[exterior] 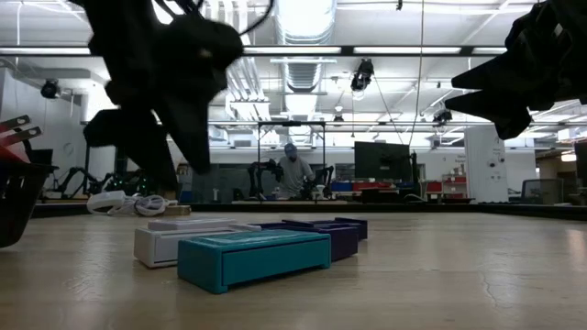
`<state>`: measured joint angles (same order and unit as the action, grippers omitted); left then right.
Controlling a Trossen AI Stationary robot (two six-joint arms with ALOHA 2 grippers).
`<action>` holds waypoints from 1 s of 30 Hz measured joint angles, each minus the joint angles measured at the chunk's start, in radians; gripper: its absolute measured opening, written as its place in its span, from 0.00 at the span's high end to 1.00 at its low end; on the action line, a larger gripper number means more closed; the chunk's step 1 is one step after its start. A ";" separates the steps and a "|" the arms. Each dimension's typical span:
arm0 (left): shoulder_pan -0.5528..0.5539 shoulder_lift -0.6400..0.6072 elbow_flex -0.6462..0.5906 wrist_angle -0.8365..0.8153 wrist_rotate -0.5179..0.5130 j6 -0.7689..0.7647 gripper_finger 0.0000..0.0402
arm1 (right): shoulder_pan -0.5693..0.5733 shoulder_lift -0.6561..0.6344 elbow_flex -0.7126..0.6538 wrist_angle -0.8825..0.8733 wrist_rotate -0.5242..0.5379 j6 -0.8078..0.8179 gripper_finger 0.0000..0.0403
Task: Pick & Place Office items
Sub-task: Put the top white digital clock into the orange basket
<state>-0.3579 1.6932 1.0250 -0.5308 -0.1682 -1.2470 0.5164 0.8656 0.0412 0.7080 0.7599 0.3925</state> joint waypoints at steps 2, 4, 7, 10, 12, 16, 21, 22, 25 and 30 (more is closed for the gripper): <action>0.007 0.027 0.015 0.000 0.016 -0.009 0.38 | 0.000 0.000 0.000 0.000 0.000 0.000 0.48; 0.009 0.047 0.035 0.001 0.021 -0.001 0.38 | 0.000 0.000 0.000 0.000 0.000 0.000 0.48; 0.009 0.080 0.064 0.000 0.023 0.003 0.38 | 0.000 0.000 0.000 0.000 0.000 0.000 0.48; 0.009 0.114 0.086 -0.001 0.023 0.006 0.38 | 0.000 0.000 0.000 0.000 0.000 0.000 0.48; 0.009 0.133 0.097 -0.004 0.023 0.006 0.38 | 0.000 0.000 0.000 0.000 0.000 0.000 0.48; 0.009 0.156 0.104 -0.008 0.023 0.006 0.38 | 0.000 0.000 0.000 0.000 0.000 0.000 0.48; 0.009 0.158 0.102 -0.008 0.018 -0.008 0.38 | 0.000 0.000 0.000 0.001 0.000 0.000 0.48; 0.009 0.158 0.102 -0.010 0.012 -0.009 0.38 | 0.000 0.000 0.000 0.001 0.000 0.000 0.48; 0.009 0.158 0.101 -0.008 0.002 -0.010 0.38 | 0.000 0.000 0.000 0.001 0.000 0.000 0.48; 0.010 0.182 0.102 -0.007 -0.010 -0.013 0.38 | 0.000 0.000 0.000 0.001 0.000 0.000 0.48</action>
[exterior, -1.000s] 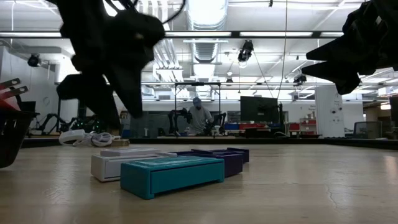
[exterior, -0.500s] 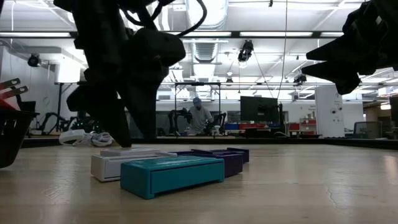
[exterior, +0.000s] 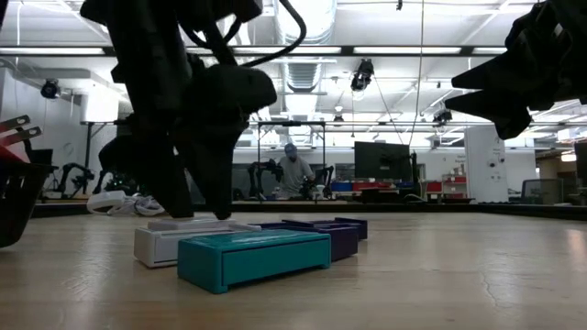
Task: Pick & Place Office items
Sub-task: Put the top white digital clock into the orange basket
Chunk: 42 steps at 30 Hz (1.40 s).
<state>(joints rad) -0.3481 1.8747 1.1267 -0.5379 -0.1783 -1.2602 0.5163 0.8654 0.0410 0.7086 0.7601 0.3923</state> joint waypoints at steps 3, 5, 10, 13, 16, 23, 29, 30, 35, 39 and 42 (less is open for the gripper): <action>0.000 0.022 0.001 0.012 0.011 0.003 0.38 | 0.000 0.000 0.000 0.000 0.000 0.000 0.48; 0.000 0.028 0.002 0.017 0.015 0.005 0.38 | 0.000 0.000 0.000 -0.001 0.000 0.000 0.48; 0.000 0.028 0.001 0.018 0.016 0.012 0.38 | 0.000 0.000 0.000 0.002 0.000 0.000 0.48; 0.000 0.029 0.005 0.018 0.020 0.030 0.38 | 0.000 0.000 0.000 0.002 0.000 0.000 0.48; 0.001 0.029 0.006 0.018 0.022 0.034 0.38 | 0.000 0.000 0.000 0.002 0.000 0.000 0.48; 0.001 0.030 0.006 0.022 0.024 0.034 0.47 | 0.000 0.000 0.000 0.002 0.000 0.000 0.48; 0.001 0.031 0.006 0.037 0.030 0.034 0.59 | 0.000 0.000 0.000 0.002 0.000 0.000 0.48; 0.001 0.031 0.006 0.037 0.030 0.035 0.60 | 0.000 0.000 0.000 0.002 0.000 0.000 0.48; 0.001 0.031 0.006 0.043 0.031 0.052 0.63 | 0.000 0.000 0.000 0.002 0.000 0.000 0.48; 0.001 0.029 0.006 0.042 0.031 0.069 0.62 | 0.000 0.000 0.000 0.002 0.000 0.000 0.48; 0.001 0.023 0.006 0.036 0.031 0.095 0.62 | 0.000 0.000 0.000 0.002 0.000 0.000 0.48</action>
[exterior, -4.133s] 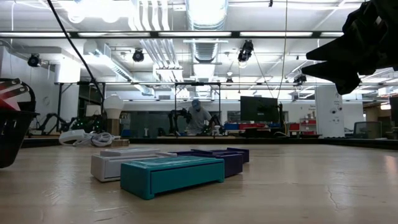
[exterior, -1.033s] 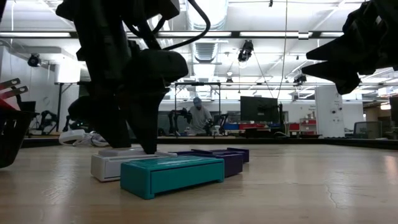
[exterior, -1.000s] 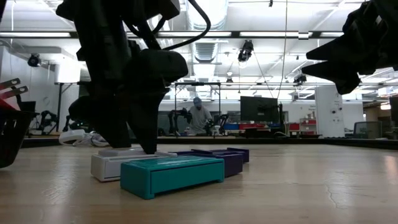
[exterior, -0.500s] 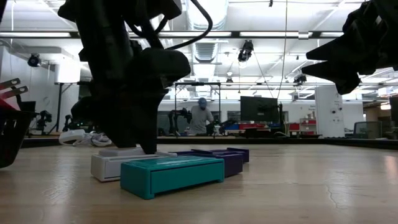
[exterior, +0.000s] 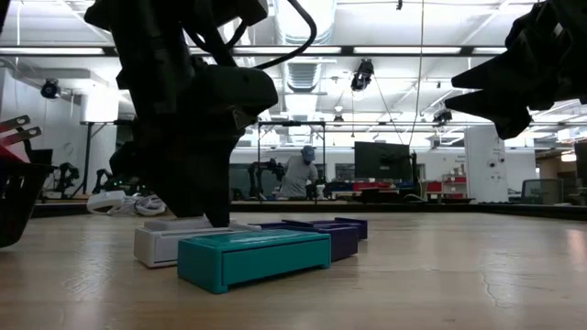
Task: Pick & Place Office items
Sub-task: Put the top white digital clock into the orange basket
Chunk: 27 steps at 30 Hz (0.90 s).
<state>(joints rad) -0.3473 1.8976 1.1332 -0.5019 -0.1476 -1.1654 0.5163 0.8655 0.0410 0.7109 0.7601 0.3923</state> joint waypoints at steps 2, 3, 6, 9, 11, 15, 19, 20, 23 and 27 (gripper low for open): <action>0.000 -0.012 0.000 -0.005 -0.001 0.020 0.62 | 0.000 0.000 0.000 0.000 0.000 0.000 0.48; 0.000 -0.021 0.000 -0.011 -0.001 0.032 0.62 | 0.000 0.000 0.000 0.000 0.000 0.000 0.48; 0.000 -0.064 0.000 -0.045 -0.005 0.059 0.62 | 0.000 0.000 0.000 0.000 0.000 0.000 0.48; -0.001 -0.127 0.000 -0.094 -0.035 0.075 0.62 | 0.000 0.000 0.000 0.000 0.000 0.000 0.48; -0.001 -0.178 0.000 -0.128 -0.072 0.077 0.62 | 0.000 0.000 0.000 0.000 0.000 0.000 0.48; -0.013 -0.290 0.000 -0.219 -0.143 0.072 0.62 | 0.000 0.000 0.000 0.000 0.000 0.000 0.48; -0.046 -0.400 0.000 -0.339 -0.200 -0.002 0.62 | 0.000 0.000 0.000 0.000 0.000 0.000 0.48; -0.059 -0.424 -0.001 -0.366 -0.210 -0.022 0.62 | 0.000 0.000 0.000 0.000 0.000 0.000 0.48; -0.103 -0.481 -0.001 -0.435 -0.219 -0.061 0.62 | 0.000 0.000 0.000 0.000 0.000 0.000 0.48; -0.192 -0.525 -0.007 -0.527 -0.218 -0.155 0.62 | 0.000 0.000 0.000 0.000 0.000 0.000 0.48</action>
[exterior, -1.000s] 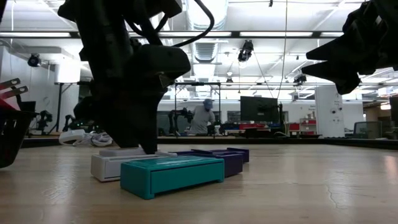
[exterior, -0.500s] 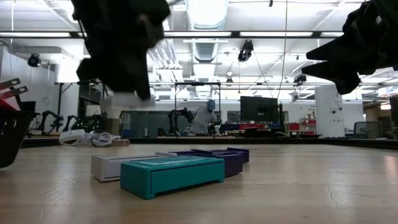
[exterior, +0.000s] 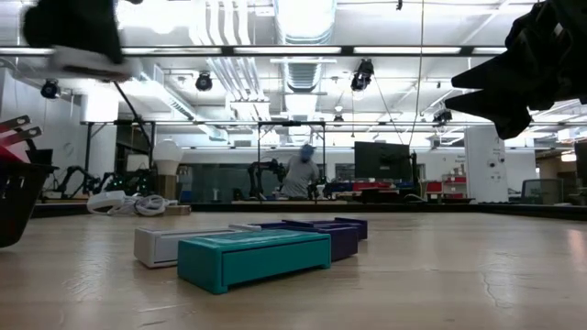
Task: Pick & Place Office items
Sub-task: Put the top white digital clock into the orange basket
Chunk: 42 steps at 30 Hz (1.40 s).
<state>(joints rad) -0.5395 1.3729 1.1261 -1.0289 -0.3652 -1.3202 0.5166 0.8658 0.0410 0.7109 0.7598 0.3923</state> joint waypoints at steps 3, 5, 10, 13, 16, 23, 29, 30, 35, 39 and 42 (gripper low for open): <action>-0.088 -0.005 -0.001 -0.073 0.004 -0.109 0.62 | 0.000 0.000 0.000 0.000 0.000 0.000 0.48; -0.154 -0.006 -0.001 -0.114 0.017 -0.177 0.62 | 0.000 0.000 0.000 0.000 0.000 0.000 0.48; -0.313 -0.005 -0.001 -0.184 0.053 -0.374 0.62 | 0.000 0.000 0.000 0.000 0.000 0.000 0.48; -0.399 -0.005 -0.001 -0.230 0.078 -0.517 0.62 | 0.000 0.000 0.000 0.000 0.000 0.000 0.48; -0.471 -0.005 -0.001 -0.232 0.105 -0.607 0.62 | 0.000 0.000 0.000 0.000 0.000 0.000 0.48; -0.551 -0.004 -0.002 -0.174 0.179 -0.621 0.62 | 0.000 0.000 0.000 0.000 0.000 0.000 0.48; -0.579 -0.003 -0.008 -0.136 0.269 -0.652 0.62 | 0.000 0.000 0.000 0.000 0.000 0.000 0.48; -0.582 -0.001 -0.015 -0.137 0.269 -0.653 0.62 | 0.000 0.000 0.000 0.000 0.000 0.000 0.48; -0.586 0.014 -0.071 -0.124 0.272 -0.655 0.62 | 0.000 0.000 0.000 0.000 0.000 0.000 0.48; -0.586 0.019 -0.127 -0.045 0.292 -0.626 0.62 | 0.000 0.000 0.000 0.000 0.000 0.000 0.48; -0.586 0.019 -0.176 0.014 0.310 -0.597 0.62 | 0.000 0.000 0.000 0.000 0.000 0.000 0.48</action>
<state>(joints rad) -1.1259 1.3922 0.9496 -1.0146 -0.0556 -1.9173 0.5167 0.8654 0.0410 0.7113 0.7597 0.3923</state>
